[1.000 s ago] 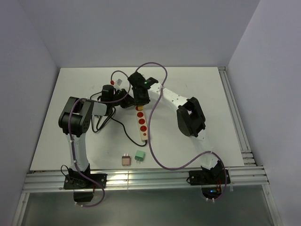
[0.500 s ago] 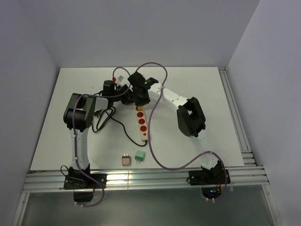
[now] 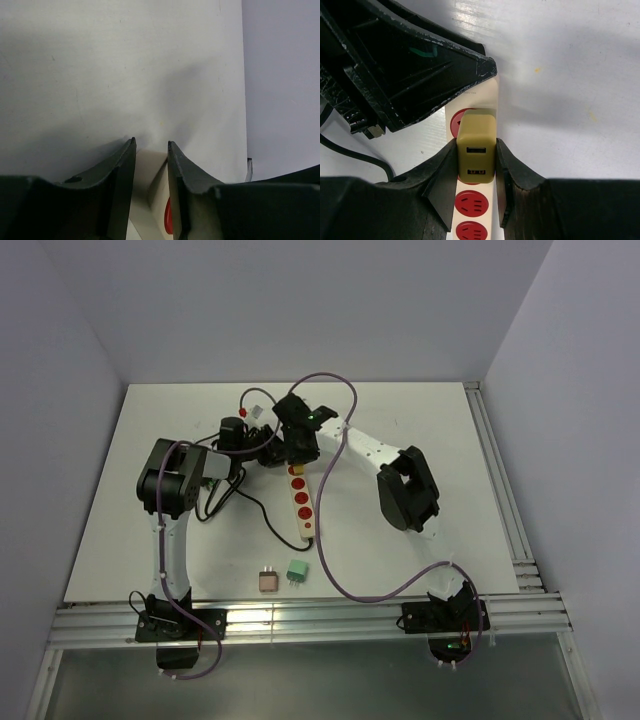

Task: Insert the plug

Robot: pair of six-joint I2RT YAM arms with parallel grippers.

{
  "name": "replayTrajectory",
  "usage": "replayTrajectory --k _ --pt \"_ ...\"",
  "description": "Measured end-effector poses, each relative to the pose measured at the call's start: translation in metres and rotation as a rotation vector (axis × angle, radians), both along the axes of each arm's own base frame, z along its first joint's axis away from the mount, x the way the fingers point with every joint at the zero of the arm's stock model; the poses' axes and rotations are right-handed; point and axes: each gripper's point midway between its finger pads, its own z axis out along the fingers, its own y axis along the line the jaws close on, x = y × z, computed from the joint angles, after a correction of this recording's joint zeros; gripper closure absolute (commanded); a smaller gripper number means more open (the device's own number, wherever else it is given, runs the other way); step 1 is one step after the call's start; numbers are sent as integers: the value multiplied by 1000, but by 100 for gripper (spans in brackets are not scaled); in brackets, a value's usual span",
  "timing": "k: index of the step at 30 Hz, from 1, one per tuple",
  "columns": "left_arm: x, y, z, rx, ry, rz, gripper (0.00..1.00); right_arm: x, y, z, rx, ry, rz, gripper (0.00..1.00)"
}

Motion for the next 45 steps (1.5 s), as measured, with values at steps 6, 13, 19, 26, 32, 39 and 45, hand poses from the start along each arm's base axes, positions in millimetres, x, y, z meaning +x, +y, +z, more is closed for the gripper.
replayTrajectory --k 6,13,19,26,32,39,45 --pt "-3 1 0 -20 -90 51 69 0 0 8 24 -29 1 100" --pt "-9 2 0 -4 -150 111 69 -4 -3 9 48 -51 2 100" --pt "-19 2 1 -15 -167 133 71 -12 -6 9 71 -60 12 100" --pt "-40 2 0 -19 -163 153 71 -30 -8 8 75 -50 41 100" --pt "-51 1 0 -9 -171 170 72 -37 -8 9 44 -27 67 100" --pt "-51 2 0 -9 -174 182 72 -39 -7 -3 0 -8 74 100" --pt "-50 2 0 -9 -174 183 72 -39 -6 -6 -28 -38 53 100"
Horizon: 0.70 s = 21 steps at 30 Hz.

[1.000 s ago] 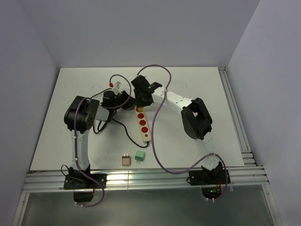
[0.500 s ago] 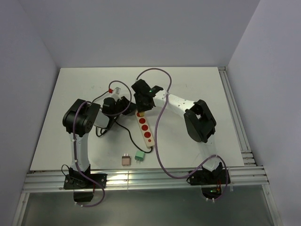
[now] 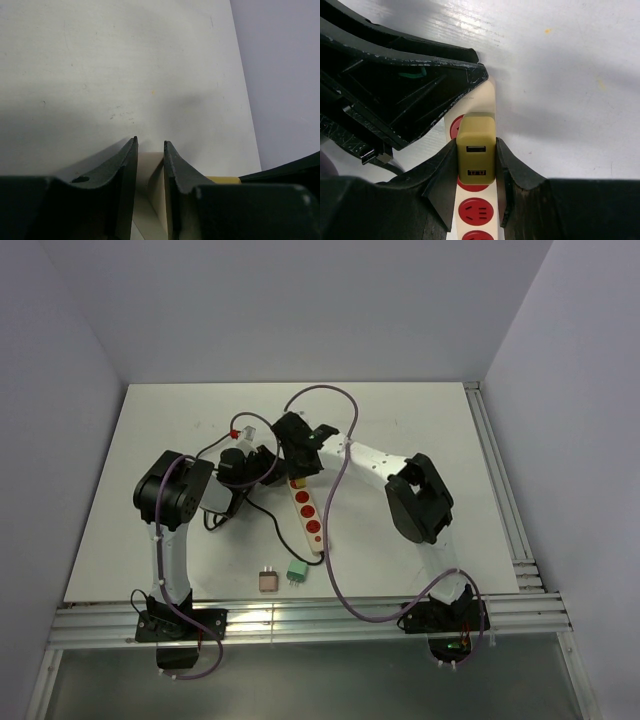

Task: Insert the plug

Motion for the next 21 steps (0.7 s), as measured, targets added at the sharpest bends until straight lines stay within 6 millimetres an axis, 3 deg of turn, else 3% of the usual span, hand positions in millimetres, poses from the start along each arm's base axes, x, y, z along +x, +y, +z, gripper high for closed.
replayTrajectory --k 9,16,21 --pt "0 0 0 -1 2 4 72 -1 4 -5 -70 -94 -20 100" --pt "0 0 1 5 1 8 72 4 0 -13 25 -88 -31 100" --pt "0 0 1 5 0 10 72 2 4 -16 -2 -73 -2 100"
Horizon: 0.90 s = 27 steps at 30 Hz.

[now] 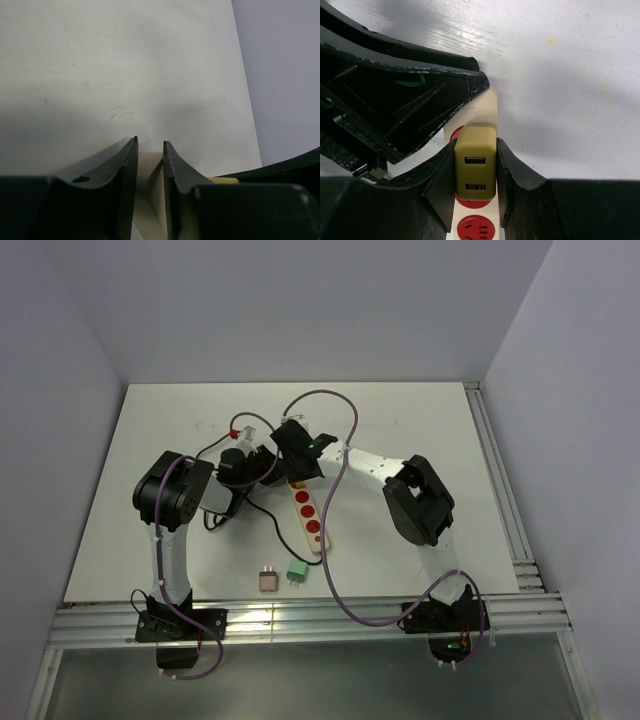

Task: Insert the plug

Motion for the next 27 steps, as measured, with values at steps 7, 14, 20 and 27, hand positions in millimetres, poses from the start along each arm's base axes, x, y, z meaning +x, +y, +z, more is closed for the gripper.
replayTrajectory --k 7,14,20,27 --pt "0 0 0 1 -1 3 72 2 -1 -7 109 10 17 100" --pt "1 0 1 -2 -1 4 71 3 -1 -7 118 18 26 100" --pt "0 0 2 -11 3 6 69 3 -3 -3 126 -37 9 82" --pt "-9 -5 2 -46 33 -14 66 0 2 2 187 -64 -19 42"
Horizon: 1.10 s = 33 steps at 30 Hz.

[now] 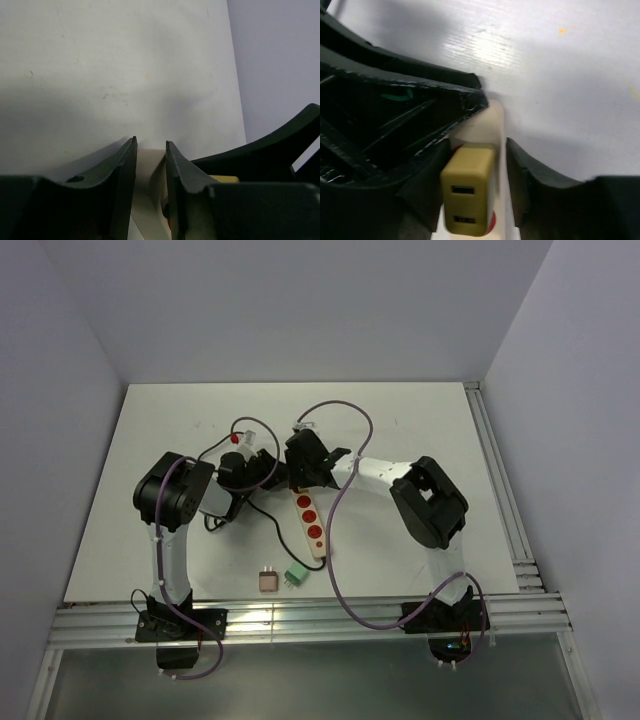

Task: Insert the plug

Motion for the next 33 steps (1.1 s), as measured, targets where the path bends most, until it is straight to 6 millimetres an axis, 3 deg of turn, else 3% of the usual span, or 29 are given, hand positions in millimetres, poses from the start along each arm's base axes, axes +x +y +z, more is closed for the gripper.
replayTrajectory --k 3,7,16,19,25,33 --pt "-4 0 0 -16 16 -9 65 -3 -4 1 -4 15 -9 30" --pt "-7 -2 0 -26 27 -25 64 -7 -9 2 -19 33 -12 23" --pt "-33 -16 0 -64 90 -151 64 -38 -24 10 -66 94 39 24" --pt "-41 -20 -1 -69 109 -185 64 -48 -31 25 -66 92 57 25" --pt "-49 -24 -2 -81 140 -212 64 -48 -30 66 -2 32 70 30" --pt "-51 -25 -3 -82 149 -220 64 -57 -35 59 -9 70 64 37"
